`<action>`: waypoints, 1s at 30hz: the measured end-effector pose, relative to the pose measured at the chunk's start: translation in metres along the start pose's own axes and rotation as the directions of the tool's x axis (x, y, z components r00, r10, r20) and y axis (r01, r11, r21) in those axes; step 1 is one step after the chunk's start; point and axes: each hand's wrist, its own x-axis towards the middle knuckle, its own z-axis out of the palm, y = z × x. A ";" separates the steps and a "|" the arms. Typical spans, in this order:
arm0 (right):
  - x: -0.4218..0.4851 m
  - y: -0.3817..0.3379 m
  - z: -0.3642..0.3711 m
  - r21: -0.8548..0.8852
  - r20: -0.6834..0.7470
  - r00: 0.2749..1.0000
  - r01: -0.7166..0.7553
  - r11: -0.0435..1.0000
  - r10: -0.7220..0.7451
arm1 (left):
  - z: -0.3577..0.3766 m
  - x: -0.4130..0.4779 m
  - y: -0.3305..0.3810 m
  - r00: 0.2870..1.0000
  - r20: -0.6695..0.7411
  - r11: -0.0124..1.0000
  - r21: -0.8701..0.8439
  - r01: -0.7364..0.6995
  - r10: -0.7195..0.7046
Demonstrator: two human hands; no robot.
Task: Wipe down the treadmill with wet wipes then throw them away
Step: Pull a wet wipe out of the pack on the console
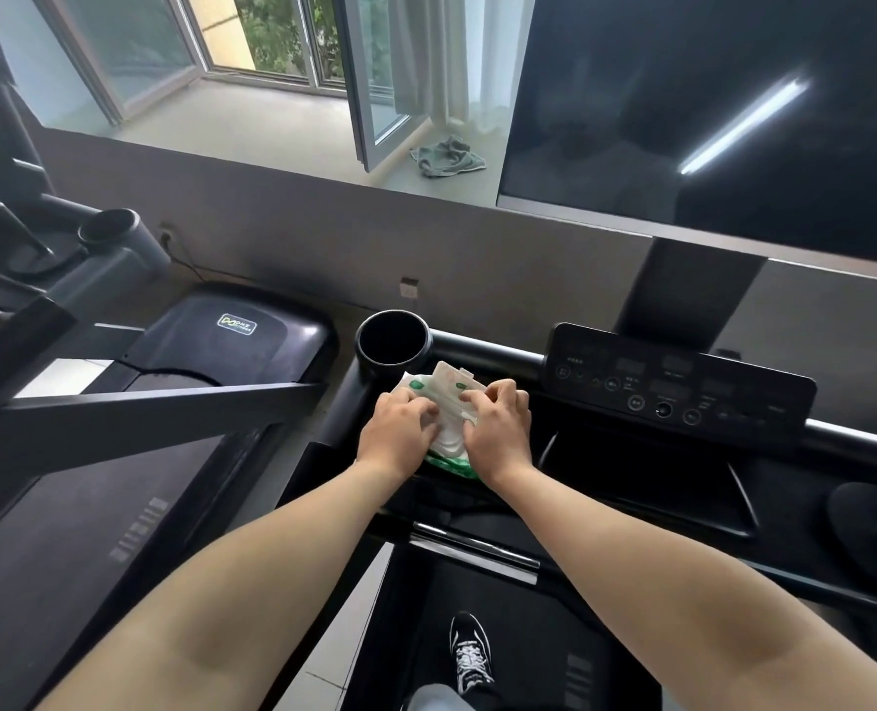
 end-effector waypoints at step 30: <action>-0.003 -0.007 0.010 -0.050 0.073 0.997 0.001 0.999 0.003 | 0.005 0.013 0.014 0.999 -0.037 0.978 0.210 -0.003 0.011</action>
